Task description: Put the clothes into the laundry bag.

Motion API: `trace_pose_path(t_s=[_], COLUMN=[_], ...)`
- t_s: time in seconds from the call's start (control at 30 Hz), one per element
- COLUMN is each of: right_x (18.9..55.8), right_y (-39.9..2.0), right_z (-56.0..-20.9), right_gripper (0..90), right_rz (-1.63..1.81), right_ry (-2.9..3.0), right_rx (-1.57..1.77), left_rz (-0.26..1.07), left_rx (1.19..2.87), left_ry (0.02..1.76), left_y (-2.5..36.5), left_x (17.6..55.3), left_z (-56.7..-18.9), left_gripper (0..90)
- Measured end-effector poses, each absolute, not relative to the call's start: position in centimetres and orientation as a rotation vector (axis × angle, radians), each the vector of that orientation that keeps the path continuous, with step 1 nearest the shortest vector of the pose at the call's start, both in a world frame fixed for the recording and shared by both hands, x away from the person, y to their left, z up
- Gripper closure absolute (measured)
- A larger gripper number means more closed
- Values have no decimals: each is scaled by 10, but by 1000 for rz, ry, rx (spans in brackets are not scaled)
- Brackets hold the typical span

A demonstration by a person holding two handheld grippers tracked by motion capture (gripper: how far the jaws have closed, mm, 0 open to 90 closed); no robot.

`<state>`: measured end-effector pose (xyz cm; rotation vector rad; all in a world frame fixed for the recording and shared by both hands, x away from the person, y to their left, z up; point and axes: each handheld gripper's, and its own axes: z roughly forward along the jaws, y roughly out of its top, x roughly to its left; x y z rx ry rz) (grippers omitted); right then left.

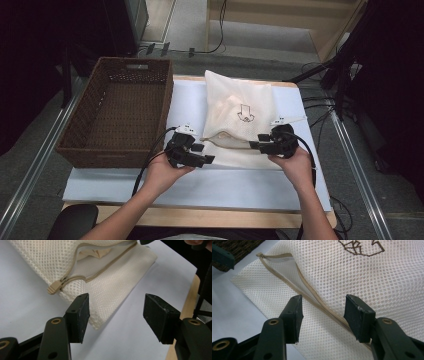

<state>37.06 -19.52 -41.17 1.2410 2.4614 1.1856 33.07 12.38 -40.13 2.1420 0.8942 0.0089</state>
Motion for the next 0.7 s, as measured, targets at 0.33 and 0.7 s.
trace_pose_path(t_s=[0.33, 0.7], right_x=[373, 380], right_y=[-207, -221], right_z=[-412, -420], right_gripper=[440, 372], right_rz=[1187, 1188], right_ry=[2412, 2355], right_rx=[1254, 1299], left_rz=[1, 11], left_rx=[2166, 2164], left_ry=[848, 826], left_y=[121, 123], left_x=[328, 329], left_z=[-401, -405], left_gripper=[373, 371])
